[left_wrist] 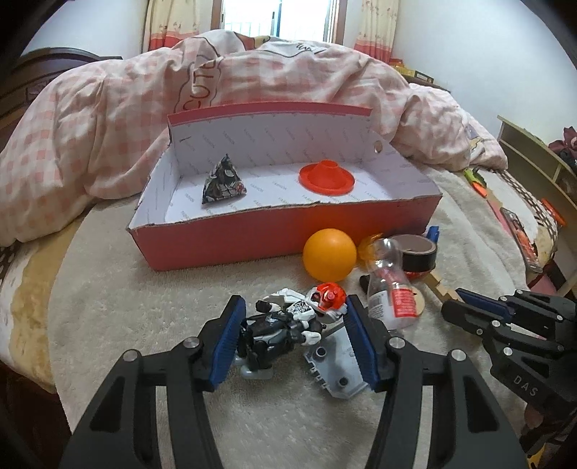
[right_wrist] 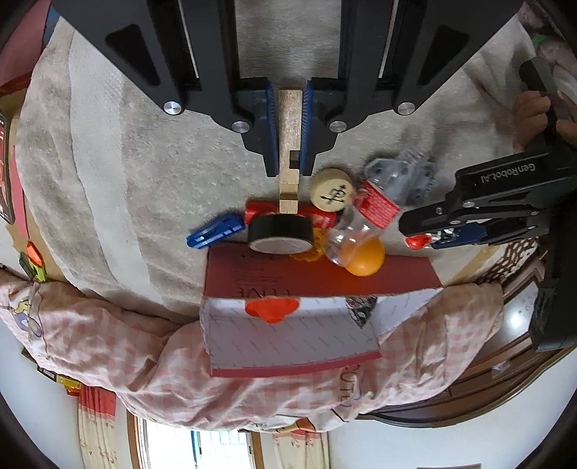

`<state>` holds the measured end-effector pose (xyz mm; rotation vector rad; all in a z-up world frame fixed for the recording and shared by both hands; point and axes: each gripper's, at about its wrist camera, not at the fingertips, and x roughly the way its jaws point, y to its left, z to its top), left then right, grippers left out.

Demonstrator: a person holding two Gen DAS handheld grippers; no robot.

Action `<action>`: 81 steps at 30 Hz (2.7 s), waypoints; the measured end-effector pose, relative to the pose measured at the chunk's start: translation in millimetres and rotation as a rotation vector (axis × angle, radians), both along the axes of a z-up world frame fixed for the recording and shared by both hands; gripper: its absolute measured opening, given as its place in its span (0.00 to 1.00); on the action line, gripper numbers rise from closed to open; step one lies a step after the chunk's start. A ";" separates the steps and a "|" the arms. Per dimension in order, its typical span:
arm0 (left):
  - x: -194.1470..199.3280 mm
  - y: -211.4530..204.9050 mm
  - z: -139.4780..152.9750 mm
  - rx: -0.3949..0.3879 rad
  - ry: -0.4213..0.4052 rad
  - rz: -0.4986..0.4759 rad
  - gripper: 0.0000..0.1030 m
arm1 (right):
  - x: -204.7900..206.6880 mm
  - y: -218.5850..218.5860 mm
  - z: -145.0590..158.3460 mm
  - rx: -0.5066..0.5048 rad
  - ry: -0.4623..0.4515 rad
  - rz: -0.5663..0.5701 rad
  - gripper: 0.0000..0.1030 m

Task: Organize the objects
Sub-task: 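Grasp the toy robot figure with the left gripper while the right grasps the wooden block, then lift the robot figure and wooden block and carry both into the shoebox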

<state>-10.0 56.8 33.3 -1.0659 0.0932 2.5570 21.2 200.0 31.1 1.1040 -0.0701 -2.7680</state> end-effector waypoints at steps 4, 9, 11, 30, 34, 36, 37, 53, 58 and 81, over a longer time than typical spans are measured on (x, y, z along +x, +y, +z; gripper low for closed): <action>1.5 -1.9 5.8 0.013 0.008 -0.002 0.55 | 1.3 -5.4 7.4 -0.001 0.019 0.022 0.12; 2.4 -3.5 10.3 0.023 0.011 -0.005 0.55 | 1.9 -11.4 11.7 -0.008 0.030 0.051 0.12; 2.5 -4.7 12.0 0.029 0.010 -0.005 0.55 | 1.1 -11.6 12.2 -0.036 0.025 0.064 0.12; -0.5 -7.0 28.4 0.057 0.047 0.001 0.55 | -7.7 -20.7 29.1 -0.066 0.056 0.114 0.12; -3.7 -6.0 33.5 0.052 0.065 0.003 0.55 | -13.0 -23.3 34.4 -0.053 0.073 0.120 0.12; -5.4 -6.3 36.7 0.052 0.077 0.006 0.55 | -15.7 -23.5 37.1 -0.052 0.081 0.120 0.12; -6.8 -6.8 39.6 0.054 0.085 0.010 0.55 | -16.8 -23.8 38.5 -0.053 0.086 0.119 0.12; -41.7 -2.8 58.3 0.063 0.137 0.042 0.55 | -48.0 -23.7 56.1 -0.034 0.133 0.101 0.12; -55.1 0.1 58.8 0.064 0.137 0.054 0.55 | -58.4 -23.7 59.1 -0.034 0.138 0.098 0.12; -131.1 13.7 31.9 0.004 0.056 0.113 0.55 | -127.6 -17.0 52.9 0.006 0.081 0.073 0.12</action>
